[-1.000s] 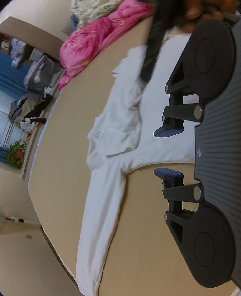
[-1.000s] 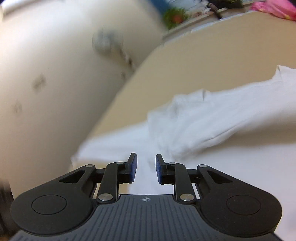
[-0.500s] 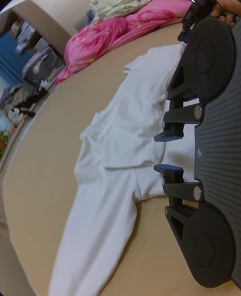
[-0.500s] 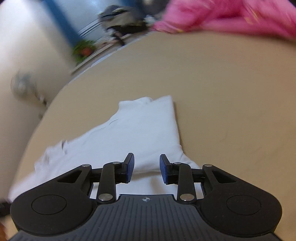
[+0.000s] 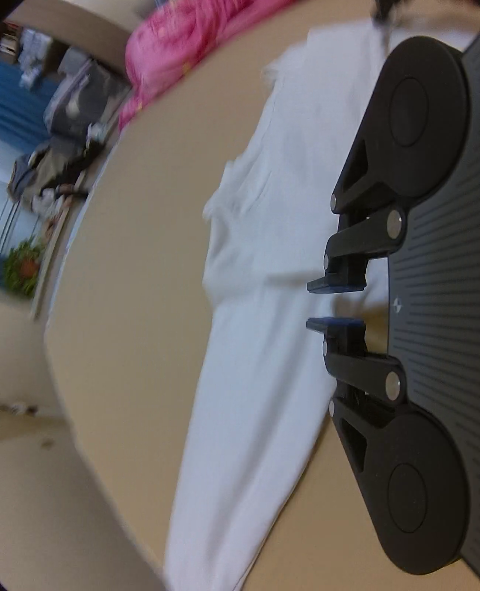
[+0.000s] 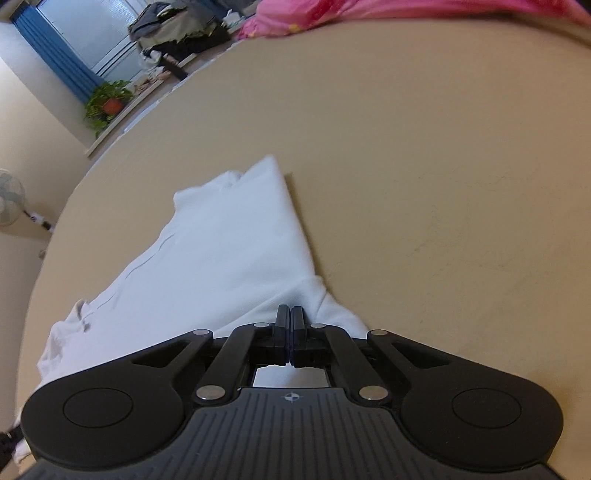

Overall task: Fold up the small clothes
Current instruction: 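Grasp the shirt side with the right gripper and fold it inward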

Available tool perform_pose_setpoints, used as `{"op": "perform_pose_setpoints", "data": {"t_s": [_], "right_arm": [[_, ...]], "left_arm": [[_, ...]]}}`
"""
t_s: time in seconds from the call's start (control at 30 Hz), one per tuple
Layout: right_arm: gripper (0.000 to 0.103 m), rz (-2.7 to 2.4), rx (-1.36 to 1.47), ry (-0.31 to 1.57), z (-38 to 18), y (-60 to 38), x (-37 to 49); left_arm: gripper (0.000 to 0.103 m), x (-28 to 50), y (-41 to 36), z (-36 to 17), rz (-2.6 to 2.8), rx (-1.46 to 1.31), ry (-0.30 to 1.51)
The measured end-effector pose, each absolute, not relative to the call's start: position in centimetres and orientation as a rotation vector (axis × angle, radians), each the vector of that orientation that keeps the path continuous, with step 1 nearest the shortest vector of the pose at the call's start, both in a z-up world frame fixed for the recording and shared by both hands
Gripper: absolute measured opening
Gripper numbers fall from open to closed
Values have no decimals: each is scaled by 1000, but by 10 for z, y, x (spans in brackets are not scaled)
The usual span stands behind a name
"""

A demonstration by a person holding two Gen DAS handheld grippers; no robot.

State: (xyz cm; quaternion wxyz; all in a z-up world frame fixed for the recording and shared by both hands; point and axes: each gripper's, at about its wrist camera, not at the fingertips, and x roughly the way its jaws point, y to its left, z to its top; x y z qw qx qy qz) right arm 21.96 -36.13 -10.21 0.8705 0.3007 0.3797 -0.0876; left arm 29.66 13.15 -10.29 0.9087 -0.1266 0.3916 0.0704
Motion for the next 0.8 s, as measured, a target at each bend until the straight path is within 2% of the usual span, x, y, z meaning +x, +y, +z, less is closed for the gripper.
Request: {"op": "perform_pose_setpoints", "data": {"t_s": [0.1,0.13,0.17,0.2,0.23,0.27,0.3,0.33,0.37,0.4,0.53,0.7,0.8], "right_arm": [[6,-99,555,687,-85,-347,217],[10,-63,552,684,-86,-343,219],[13,-21,563,696,-89,-341,222],[22,3,571,739,-96,-340,226],[24,-12,551,807,-106,-337,232],[22,-49,523,853,-113,-336,234],[20,-61,527,835,-112,-337,231],[23,-62,524,824,-107,-336,229],[24,-46,494,798,-99,-332,227],[24,-33,456,762,-92,-328,224],[25,9,384,690,-76,-317,217],[25,18,329,716,-79,-312,228],[25,21,295,744,-84,-305,233]], "left_arm": [[14,290,124,-92,39,-324,716],[16,290,116,-96,-12,-313,723],[22,293,108,-103,-39,-284,760],[25,299,98,-118,-46,-225,854],[23,303,93,-131,-21,-175,930],[18,302,91,-137,-7,-160,949],[18,300,93,-131,-13,-181,926],[19,297,98,-121,-27,-215,883],[25,293,105,-110,-30,-240,824],[30,290,114,-101,-11,-255,777],[31,287,176,-95,175,-366,749],[32,276,258,-94,443,-464,722],[38,266,303,-91,573,-523,705]]}}
